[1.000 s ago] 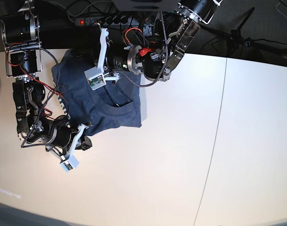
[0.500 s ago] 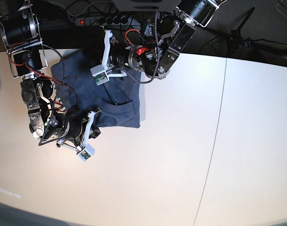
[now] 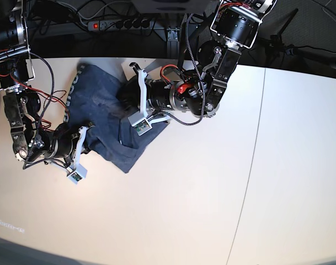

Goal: Fold the T-shirt properly
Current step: 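Grasp the bundle's sides with both grippers and square it up, then release both grippers and pull them away from the folded shirt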

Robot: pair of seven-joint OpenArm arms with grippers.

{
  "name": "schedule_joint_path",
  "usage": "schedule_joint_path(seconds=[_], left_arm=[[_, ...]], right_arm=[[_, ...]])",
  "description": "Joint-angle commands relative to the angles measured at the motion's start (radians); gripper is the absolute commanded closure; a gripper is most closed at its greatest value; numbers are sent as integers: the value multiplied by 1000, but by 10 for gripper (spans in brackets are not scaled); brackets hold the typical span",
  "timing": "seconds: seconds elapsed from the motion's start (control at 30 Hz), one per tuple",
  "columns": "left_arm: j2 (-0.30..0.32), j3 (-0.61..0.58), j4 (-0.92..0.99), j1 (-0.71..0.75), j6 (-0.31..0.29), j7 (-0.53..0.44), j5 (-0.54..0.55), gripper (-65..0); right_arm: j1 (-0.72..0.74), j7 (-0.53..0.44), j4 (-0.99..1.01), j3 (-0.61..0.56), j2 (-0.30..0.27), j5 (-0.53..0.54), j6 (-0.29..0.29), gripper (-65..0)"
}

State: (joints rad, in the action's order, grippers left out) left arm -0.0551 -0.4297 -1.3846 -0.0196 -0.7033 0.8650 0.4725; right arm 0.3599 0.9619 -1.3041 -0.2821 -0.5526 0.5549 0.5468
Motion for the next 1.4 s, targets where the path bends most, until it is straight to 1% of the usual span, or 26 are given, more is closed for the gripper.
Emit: schedule_joint_path(seconds=[0.0,0.13,0.33,0.6,0.7,0.83,1.2,1.37], left_arm=[[-8,8,-13,-17,5,-24,14,0],[24,38,-13,-20,5,-38,13,0],[72,51,-13,-64,5,-39,16,0],[104,51,-13,-113,5,-39,17,0],[105,51,-13,-122,5,-39,18,0],[105,51,-13,-140,5,-39,44,0],[105,51,-13,-181,5,-38,47,0],[106,51,-13,-182,5,-24,47,0]], right_arm=[[13,1,-13,6,-27,29,0,0],[-31,4,-13,6,-55,76,0,0],[-94,5,-13,6,-54,74,0,0],[-158,16,-17,7,-53,82,0,0],[-181,21,-18,9,-47,90,0,0],[-204,23,-37,10,-44,100,0,0],[-279,39,-181,15,-43,95,0,0],[-285,33,-193,46,-43,89,0,0]])
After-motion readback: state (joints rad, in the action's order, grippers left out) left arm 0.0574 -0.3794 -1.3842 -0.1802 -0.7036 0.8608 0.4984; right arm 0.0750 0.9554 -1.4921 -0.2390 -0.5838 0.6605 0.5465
